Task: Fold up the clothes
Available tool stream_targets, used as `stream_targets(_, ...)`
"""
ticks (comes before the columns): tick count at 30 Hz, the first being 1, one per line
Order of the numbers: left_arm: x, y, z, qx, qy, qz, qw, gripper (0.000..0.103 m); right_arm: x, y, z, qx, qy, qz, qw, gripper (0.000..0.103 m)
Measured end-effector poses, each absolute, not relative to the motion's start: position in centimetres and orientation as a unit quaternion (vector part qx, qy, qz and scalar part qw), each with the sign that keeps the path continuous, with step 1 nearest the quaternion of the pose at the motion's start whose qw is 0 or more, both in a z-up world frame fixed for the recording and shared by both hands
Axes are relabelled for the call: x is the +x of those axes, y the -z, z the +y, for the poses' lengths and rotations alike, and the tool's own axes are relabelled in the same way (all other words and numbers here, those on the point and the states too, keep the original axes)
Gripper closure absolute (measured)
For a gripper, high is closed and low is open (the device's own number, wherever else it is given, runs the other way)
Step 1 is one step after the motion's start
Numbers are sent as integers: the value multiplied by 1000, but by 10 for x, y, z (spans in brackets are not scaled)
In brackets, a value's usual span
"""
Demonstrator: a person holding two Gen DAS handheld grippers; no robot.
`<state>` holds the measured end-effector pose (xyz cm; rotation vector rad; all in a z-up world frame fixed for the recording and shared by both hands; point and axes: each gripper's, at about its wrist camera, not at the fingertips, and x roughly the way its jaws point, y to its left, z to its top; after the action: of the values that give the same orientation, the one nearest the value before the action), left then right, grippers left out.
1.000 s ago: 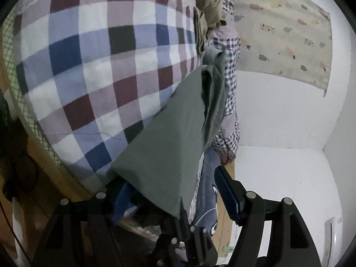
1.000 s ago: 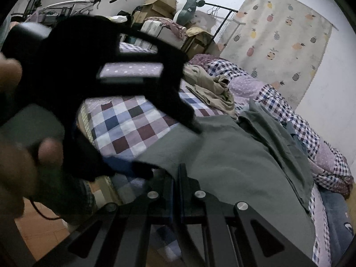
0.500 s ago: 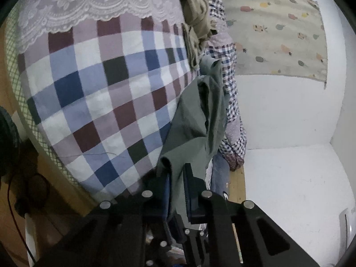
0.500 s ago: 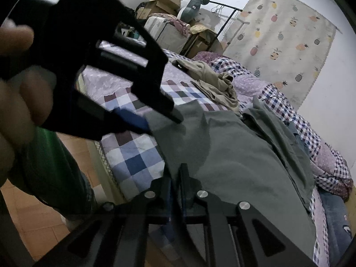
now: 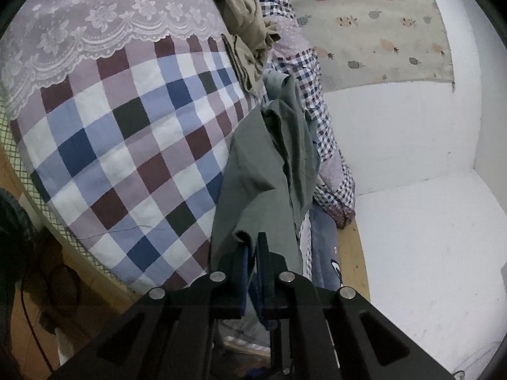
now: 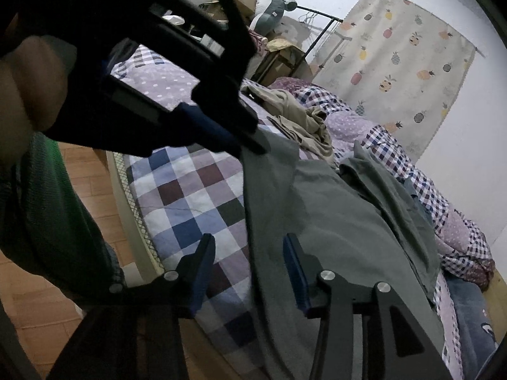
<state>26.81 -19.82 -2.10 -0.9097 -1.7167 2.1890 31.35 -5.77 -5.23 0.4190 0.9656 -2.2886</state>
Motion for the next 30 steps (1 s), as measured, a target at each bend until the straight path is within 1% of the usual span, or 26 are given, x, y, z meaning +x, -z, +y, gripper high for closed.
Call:
stream_targets(4, 266, 25, -195, -320, -736, -586, 114, 100, 310, 48, -56, 148, 873, 359, 294, 55)
stream_targets(6, 263, 31, -193, -332, -726, -591, 117, 94, 306, 45, -55, 150, 874, 351, 300, 57)
stream_targets(7, 263, 32, -192, -333, -724, -592, 117, 83, 305, 44, -55, 152, 873, 351, 302, 65)
stream_targets(8, 263, 33, -192, -332, -724, -593, 116, 69, 305, 43, -56, 153, 872, 350, 305, 77)
stream_targets(9, 263, 33, -193, -330, -724, -594, 115, 62, 304, 42, -57, 158, 870, 353, 307, 103)
stream_targets(10, 264, 34, -193, -329, -724, -596, 114, 52, 304, 41, -57, 159, 869, 351, 309, 102)
stream_targets(11, 264, 35, -193, -327, -724, -597, 114, 48, 304, 39, -56, 160, 869, 349, 312, 102)
stream_targets(14, 264, 36, -193, -322, -723, -600, 112, 39, 305, 35, -55, 161, 868, 342, 321, 102)
stream_targets(18, 265, 39, -194, -316, -723, -605, 109, 38, 309, 30, -54, 161, 869, 331, 330, 102)
stream_targets(22, 266, 41, -194, -310, -722, -610, 106, 39, 311, 24, -53, 164, 869, 319, 340, 102)
stream_targets(24, 267, 40, -196, -301, -724, -611, 106, 47, 314, 24, -54, 165, 868, 317, 345, 102)
stream_targets(26, 268, 39, -197, -306, -728, -605, 99, 79, 316, 27, -55, 165, 865, 321, 348, 102)
stream_targets(28, 269, 40, -199, -309, -731, -602, 92, 94, 318, 29, -55, 165, 863, 326, 349, 101)
stream_targets(30, 269, 40, -201, -303, -732, -603, 92, 99, 319, 32, -55, 161, 864, 331, 344, 101)
